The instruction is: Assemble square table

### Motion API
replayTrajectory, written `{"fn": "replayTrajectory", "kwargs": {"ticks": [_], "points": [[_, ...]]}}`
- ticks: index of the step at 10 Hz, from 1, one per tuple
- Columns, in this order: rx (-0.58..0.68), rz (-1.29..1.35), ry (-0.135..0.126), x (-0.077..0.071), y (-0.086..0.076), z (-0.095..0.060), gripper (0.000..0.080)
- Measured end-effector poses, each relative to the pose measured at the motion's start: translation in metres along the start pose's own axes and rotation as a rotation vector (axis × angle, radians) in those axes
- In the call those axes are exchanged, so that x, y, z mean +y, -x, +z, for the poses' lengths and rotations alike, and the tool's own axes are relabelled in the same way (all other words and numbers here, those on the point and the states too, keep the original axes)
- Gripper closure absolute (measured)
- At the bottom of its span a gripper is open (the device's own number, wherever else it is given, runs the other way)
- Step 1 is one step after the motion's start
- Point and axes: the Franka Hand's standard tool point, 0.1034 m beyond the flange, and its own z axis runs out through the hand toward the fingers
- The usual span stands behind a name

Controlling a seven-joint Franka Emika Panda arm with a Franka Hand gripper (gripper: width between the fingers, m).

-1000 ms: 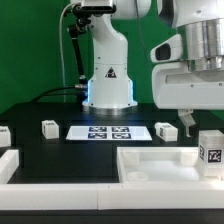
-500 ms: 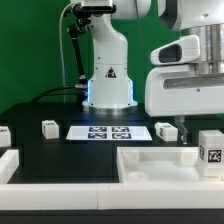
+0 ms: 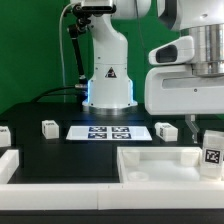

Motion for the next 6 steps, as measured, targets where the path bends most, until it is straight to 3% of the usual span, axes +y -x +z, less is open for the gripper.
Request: {"fn": "replayTrajectory", "kwargs": {"ticks": [2, 3, 6], "points": [[-0.013, 0.288, 0.007, 0.0003, 0.0002, 0.0003, 0.0502], [-0.024, 0.500, -0.002, -0.0001, 0.0010, 0.0005, 0.0502], [-0.075, 1.001, -0.058, -0.0019, 0.0024, 0.0016, 0.0502]]}}
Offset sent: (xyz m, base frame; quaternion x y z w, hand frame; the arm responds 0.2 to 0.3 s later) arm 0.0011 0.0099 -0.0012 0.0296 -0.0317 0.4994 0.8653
